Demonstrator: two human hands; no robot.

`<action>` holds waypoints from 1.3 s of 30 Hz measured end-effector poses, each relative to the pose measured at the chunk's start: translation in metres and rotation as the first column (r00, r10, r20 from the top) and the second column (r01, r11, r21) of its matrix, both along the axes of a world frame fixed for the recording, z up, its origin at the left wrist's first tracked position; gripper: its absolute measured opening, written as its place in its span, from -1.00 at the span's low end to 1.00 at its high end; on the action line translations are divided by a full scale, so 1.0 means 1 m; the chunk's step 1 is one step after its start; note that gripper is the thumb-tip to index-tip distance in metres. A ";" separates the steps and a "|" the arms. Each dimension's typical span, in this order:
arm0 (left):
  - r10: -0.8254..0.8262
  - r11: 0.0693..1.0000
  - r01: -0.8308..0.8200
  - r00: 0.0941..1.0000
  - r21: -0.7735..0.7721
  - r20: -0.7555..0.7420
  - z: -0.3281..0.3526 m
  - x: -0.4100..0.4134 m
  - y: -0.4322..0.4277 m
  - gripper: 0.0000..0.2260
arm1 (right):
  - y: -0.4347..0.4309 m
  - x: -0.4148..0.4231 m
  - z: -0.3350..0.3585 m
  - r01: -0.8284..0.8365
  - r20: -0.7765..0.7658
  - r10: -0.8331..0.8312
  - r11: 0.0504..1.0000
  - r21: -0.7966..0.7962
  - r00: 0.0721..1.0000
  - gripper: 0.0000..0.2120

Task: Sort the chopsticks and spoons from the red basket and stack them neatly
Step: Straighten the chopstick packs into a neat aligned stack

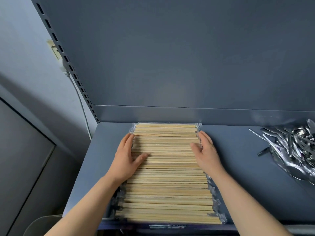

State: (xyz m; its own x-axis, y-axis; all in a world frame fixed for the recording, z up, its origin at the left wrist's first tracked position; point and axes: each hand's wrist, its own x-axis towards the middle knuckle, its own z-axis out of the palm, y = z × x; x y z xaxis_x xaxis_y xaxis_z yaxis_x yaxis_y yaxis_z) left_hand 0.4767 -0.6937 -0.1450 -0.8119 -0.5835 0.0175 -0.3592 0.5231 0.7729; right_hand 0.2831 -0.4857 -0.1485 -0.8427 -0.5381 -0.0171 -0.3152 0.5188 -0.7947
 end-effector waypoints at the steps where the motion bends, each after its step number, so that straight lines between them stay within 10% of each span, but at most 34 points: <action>1: 0.009 1.000 -0.009 1.000 -0.006 -0.019 0.000 0.000 0.000 -0.26 | 0.001 -0.001 0.002 0.020 0.009 -0.020 1.000 0.000 1.000 -0.48; 8: 0.113 0.984 -0.099 0.989 0.151 -0.092 -0.004 0.004 0.006 -0.51 | 0.015 0.018 0.004 0.075 0.217 -0.046 0.989 -0.127 0.975 -0.55; 25: 0.126 0.984 -0.133 0.990 0.119 0.059 0.008 -0.063 -0.023 -0.50 | -0.043 -0.032 0.011 0.024 0.191 -0.029 0.999 0.027 0.981 -0.49; 39: 0.190 0.911 -0.149 0.979 0.384 -0.071 0.008 0.073 0.044 -0.56 | 0.081 0.084 0.010 0.115 0.325 -0.046 0.974 -0.195 0.945 -0.60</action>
